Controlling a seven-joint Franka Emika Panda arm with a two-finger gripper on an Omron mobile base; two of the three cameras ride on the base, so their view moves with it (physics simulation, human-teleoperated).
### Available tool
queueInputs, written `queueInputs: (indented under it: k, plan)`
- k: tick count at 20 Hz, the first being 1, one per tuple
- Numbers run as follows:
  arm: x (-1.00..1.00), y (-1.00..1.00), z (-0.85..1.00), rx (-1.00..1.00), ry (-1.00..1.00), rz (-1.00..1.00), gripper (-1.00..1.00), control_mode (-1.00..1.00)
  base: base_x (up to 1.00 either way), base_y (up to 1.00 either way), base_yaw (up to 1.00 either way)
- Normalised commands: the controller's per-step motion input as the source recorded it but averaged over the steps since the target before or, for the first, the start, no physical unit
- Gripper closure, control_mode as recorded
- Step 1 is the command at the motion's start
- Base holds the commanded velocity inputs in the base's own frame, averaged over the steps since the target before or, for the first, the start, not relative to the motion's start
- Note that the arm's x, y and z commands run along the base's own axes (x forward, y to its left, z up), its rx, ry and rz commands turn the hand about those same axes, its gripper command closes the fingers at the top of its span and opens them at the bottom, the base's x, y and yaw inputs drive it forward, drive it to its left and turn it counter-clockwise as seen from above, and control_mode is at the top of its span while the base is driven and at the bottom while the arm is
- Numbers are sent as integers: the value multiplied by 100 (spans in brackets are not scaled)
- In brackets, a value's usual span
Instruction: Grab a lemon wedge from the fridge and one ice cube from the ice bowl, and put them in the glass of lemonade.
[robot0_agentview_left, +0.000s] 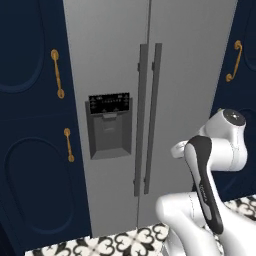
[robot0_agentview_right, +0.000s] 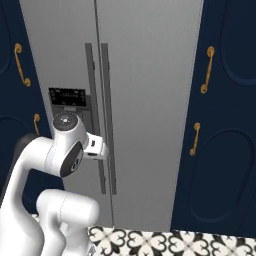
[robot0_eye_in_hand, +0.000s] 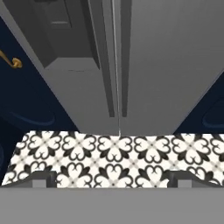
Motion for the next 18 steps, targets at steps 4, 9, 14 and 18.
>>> queueInputs:
  k: [4, 9, 14, 18]
  plan:
    - [0, 0, 0, 0, 0, 0, -100, 100, 0, 0, 0]
    - [21, 1, 24, -2, 0, 9, -100, -100, 0, 0, 0]
    - [27, -1, 57, -7, -8, 7, -100, -100, 0, 0, 0]
    - [63, 0, 29, -5, -1, -9, -100, -100, 0, 0, 0]
